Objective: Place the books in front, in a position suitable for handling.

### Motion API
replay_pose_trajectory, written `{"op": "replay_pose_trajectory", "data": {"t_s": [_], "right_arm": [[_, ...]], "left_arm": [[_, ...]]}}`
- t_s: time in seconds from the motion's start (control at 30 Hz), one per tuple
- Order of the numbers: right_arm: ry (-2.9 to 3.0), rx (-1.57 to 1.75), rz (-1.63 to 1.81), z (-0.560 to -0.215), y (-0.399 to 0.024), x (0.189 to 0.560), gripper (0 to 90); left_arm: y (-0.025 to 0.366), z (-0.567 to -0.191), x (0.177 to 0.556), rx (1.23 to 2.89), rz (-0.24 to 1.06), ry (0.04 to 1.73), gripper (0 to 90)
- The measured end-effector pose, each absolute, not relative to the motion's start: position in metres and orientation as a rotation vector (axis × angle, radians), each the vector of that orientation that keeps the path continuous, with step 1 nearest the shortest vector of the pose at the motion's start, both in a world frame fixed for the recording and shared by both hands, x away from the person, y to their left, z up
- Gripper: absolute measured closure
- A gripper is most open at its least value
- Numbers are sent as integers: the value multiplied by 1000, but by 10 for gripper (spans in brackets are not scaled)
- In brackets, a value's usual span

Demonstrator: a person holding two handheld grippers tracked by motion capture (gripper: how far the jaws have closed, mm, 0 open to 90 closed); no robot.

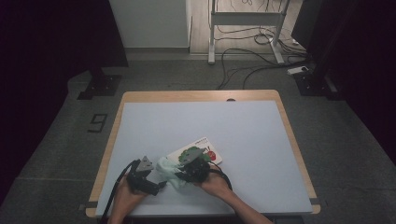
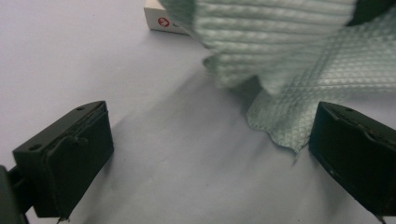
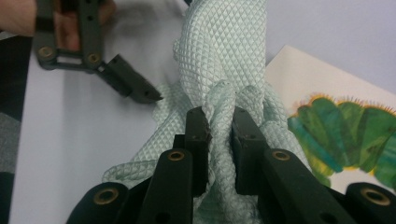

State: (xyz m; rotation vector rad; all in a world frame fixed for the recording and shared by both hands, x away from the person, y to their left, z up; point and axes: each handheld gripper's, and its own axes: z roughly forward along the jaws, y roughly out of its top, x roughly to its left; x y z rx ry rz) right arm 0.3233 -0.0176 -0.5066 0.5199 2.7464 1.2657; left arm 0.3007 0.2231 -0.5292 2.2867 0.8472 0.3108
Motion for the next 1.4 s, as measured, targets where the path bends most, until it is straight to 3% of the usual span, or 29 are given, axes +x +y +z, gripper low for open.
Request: {"op": "replay_pose_trajectory", "data": {"t_s": [0.5, 1.4], "right_arm": [[2748, 528, 1274, -508, -32, 313, 783], [2618, 762, 1234, -512, -105, 341, 785]], "left_arm": [[223, -529, 301, 2286, 311, 848, 0], [223, -529, 301, 2285, 312, 849, 0]]}}
